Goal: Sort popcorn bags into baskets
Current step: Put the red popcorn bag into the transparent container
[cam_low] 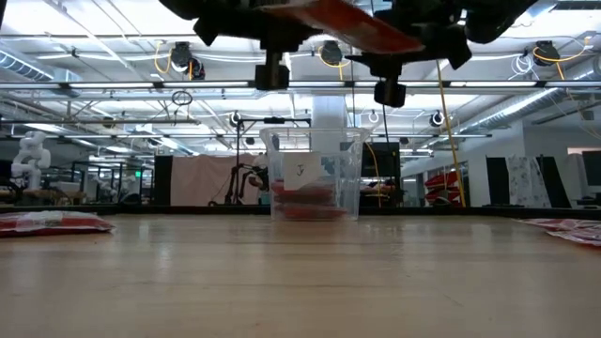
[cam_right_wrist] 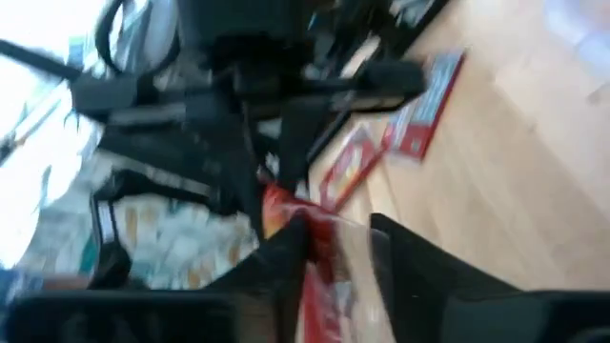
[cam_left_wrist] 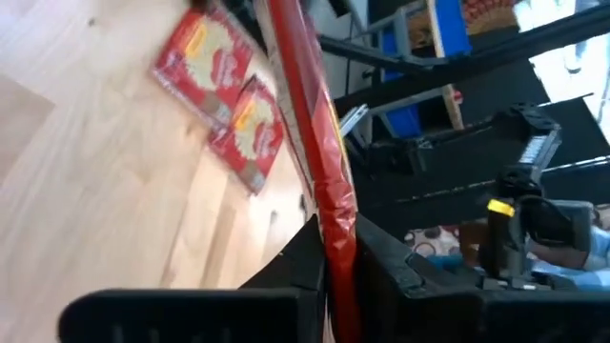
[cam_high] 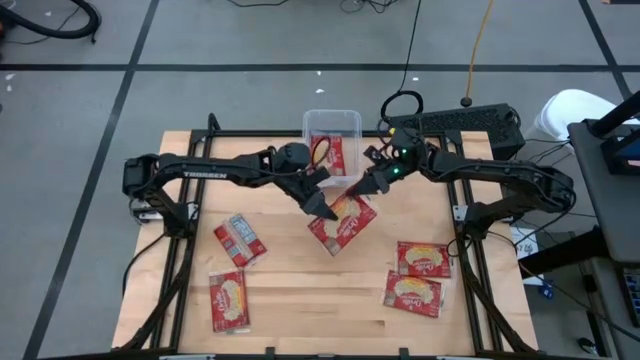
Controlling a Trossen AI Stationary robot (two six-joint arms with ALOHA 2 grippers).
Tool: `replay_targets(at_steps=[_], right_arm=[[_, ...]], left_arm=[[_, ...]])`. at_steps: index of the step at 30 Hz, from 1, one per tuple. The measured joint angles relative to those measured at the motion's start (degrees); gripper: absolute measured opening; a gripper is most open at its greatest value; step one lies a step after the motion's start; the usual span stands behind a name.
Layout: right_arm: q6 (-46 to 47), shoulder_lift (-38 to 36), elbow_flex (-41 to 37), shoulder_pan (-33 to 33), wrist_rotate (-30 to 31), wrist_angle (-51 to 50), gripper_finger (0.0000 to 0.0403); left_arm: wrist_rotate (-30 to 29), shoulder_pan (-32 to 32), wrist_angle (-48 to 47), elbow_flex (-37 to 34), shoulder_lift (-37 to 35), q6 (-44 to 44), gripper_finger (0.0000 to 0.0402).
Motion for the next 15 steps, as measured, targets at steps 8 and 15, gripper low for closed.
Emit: replay_targets(at_steps=[8, 15], right_arm=[[8.8, -11.2, 0.1, 0.5, 21.5, -6.4, 0.0196], [13.1, -21.8, 0.1, 8.9, 42.7, -10.6, 0.0203]], left_arm=[[-3.3, 0.0, -2.4, 0.0, -7.7, 1.1, 0.0019], [-9.6, -0.9, -3.8, 0.1, -15.1, 3.0, 0.0027]])
